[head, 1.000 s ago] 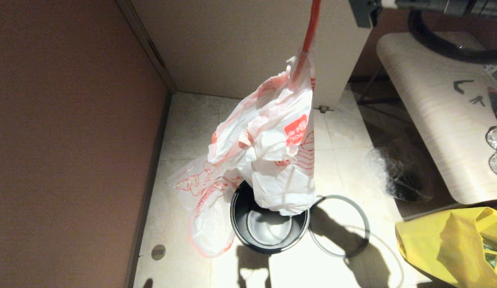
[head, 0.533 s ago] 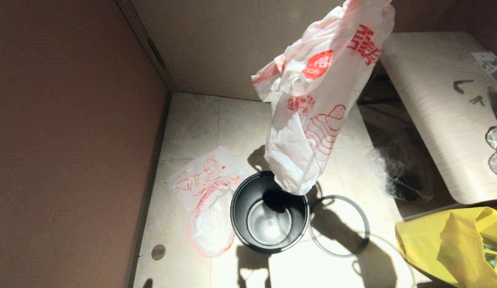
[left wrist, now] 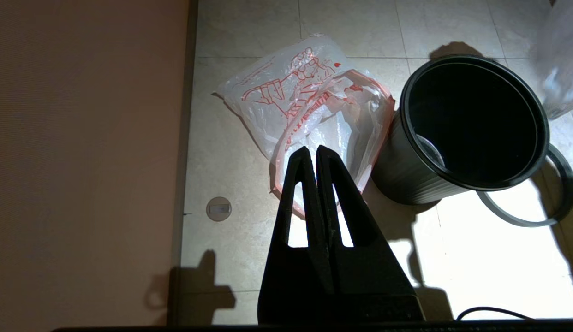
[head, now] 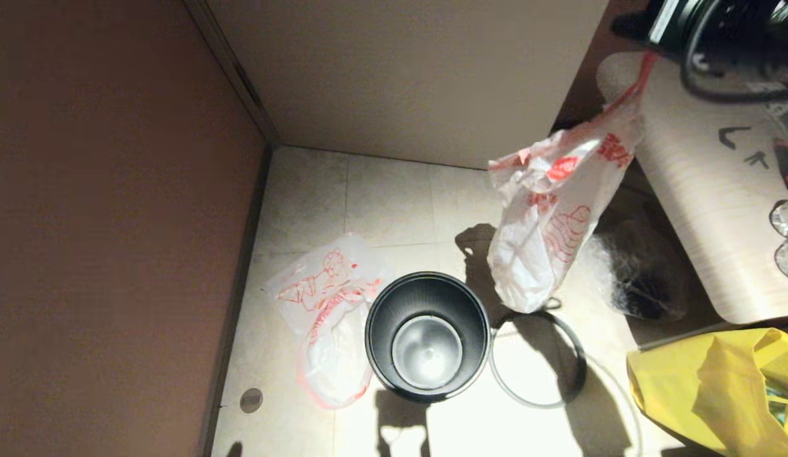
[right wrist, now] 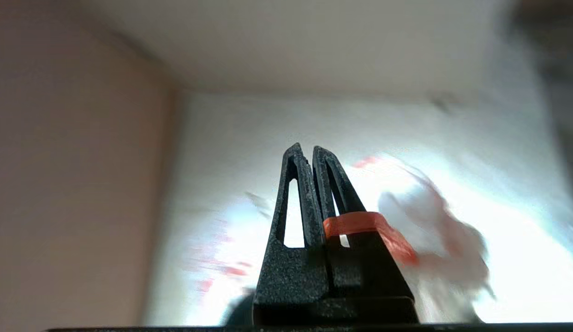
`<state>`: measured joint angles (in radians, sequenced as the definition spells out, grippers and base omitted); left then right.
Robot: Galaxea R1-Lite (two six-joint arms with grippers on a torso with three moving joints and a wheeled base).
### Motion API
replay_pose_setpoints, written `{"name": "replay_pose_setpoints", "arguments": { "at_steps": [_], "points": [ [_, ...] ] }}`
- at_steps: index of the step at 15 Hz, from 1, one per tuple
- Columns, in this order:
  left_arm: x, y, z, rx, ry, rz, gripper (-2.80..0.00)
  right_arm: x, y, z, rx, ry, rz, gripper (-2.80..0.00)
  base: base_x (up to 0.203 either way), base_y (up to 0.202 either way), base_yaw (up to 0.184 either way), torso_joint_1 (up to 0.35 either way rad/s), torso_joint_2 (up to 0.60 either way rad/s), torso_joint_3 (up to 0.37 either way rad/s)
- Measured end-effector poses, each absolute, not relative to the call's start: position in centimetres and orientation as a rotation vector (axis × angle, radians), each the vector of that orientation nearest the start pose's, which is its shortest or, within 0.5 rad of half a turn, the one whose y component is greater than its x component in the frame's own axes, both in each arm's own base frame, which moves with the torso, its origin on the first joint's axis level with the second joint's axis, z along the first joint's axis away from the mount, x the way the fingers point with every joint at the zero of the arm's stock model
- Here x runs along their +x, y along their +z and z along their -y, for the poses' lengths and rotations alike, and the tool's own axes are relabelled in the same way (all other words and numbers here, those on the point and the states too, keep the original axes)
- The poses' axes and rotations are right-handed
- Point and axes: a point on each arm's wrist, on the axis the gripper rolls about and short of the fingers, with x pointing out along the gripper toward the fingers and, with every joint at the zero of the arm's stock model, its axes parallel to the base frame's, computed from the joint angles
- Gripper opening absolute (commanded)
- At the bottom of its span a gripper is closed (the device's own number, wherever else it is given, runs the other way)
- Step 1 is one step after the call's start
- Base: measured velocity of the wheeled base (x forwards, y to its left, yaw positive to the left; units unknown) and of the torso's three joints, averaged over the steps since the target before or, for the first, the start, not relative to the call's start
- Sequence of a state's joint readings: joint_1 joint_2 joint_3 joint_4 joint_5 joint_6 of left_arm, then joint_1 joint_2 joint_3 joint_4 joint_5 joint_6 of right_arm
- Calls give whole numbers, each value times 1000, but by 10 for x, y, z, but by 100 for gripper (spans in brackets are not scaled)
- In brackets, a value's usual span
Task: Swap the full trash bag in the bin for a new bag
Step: Place the trash bag on the floor, then pick up a new trash bag
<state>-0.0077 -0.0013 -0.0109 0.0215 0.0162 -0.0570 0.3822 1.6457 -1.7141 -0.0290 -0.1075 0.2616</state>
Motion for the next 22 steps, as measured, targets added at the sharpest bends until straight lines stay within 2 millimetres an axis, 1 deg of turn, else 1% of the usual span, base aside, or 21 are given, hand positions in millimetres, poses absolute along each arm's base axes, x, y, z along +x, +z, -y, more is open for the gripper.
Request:
{"name": "replay_pose_setpoints", "arguments": {
  "at_steps": [1,3,5,6,8,10,11,12,13,16,19,22],
  "points": [
    [-24,76,-1,-57,9,-9,-280,298,375,-98,278,243,10,-280,0,0,0,0,0,0],
    [-24,76,-1,-58,9,-9,-280,348,326,-86,266,183,-96,-280,0,0,0,0,0,0],
    [-24,76,-1,-57,9,-9,-280,396,267,-79,257,135,-195,-280,0,0,0,0,0,0],
    [-24,76,-1,-57,9,-9,-280,417,238,-76,253,114,-240,-280,0,0,0,0,0,0],
    [-24,76,-1,-57,9,-9,-280,450,175,-67,245,67,-344,-280,0,0,0,0,0,0],
    [-24,76,-1,-57,9,-9,-280,471,128,-57,236,19,-428,-280,0,0,0,0,0,0],
    [-24,76,-1,-57,9,-9,-280,477,112,-53,229,-14,-469,-280,0,0,0,0,0,0],
    [-24,76,-1,-57,9,-9,-280,479,103,-51,222,-38,-504,-19,0,0,0,0,0,0],
    [-24,76,-1,-57,9,-9,-280,480,99,-50,220,-49,-524,0,0,0,0,0,0,0],
    [-24,76,-1,-58,9,-9,-280,477,104,-49,208,-91,-530,0,0,0,0,0,0,0],
    [-24,76,-1,-58,9,-9,-280,465,122,-48,183,-171,-523,0,0,0,0,0,0,0],
    [-24,76,-1,-57,9,-9,-280,443,146,-57,176,-198,-493,0,0,0,0,0,0,0]
  ]
}}
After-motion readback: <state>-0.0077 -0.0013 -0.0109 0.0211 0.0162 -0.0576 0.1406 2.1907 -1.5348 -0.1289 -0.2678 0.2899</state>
